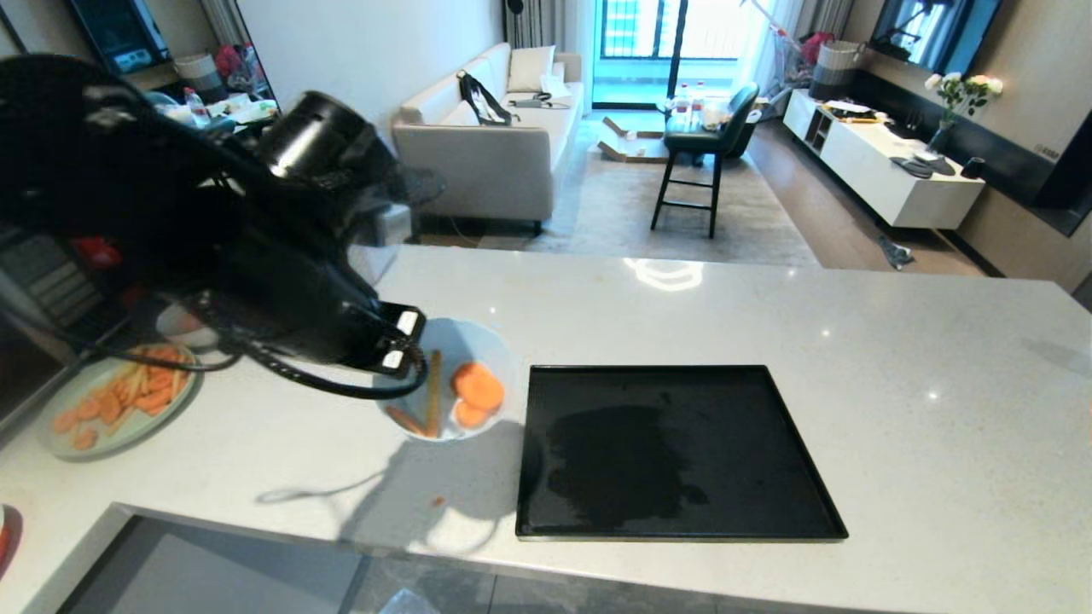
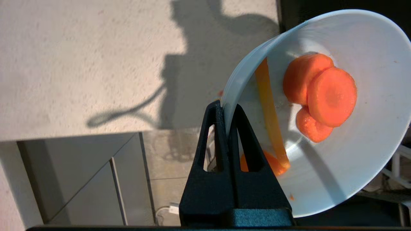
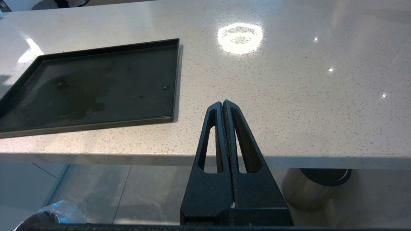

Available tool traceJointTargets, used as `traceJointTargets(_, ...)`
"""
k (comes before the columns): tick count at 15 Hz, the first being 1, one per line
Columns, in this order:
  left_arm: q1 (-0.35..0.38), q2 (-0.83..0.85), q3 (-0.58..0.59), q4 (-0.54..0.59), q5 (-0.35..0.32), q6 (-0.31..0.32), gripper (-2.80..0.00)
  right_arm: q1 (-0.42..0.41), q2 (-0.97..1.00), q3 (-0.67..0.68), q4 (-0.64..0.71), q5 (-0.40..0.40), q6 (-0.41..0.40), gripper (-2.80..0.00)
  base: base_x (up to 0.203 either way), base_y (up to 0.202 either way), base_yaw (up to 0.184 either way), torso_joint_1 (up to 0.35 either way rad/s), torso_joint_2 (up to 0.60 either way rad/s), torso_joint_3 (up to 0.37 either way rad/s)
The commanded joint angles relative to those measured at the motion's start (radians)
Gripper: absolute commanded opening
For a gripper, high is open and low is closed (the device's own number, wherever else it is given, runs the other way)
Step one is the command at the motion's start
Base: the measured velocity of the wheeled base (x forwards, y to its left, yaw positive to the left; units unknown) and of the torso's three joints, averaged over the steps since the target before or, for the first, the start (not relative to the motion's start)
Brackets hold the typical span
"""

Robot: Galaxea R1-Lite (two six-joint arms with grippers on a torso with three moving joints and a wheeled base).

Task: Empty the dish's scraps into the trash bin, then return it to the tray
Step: Move the bowl over the trash can

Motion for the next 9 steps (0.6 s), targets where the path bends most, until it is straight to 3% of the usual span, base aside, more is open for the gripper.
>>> traceJointTargets(1, 0.065, -0.164, 0.093, 0.006, -0.037, -0.002, -2.8, 0.0, 0.0, -0.001, -0.001, -0.001, 0.0, -2.8, 0.0, 0.0, 0.0, 0.0, 0.0, 0.0)
traceJointTargets(9, 0.328, -0.569, 0.387, 0.009, -0.154, -0.002, -2.8, 0.0, 0.0, 0.0, -0.001, 0.0, 0.0, -2.8, 0.0, 0.0, 0.0, 0.0, 0.0, 0.0)
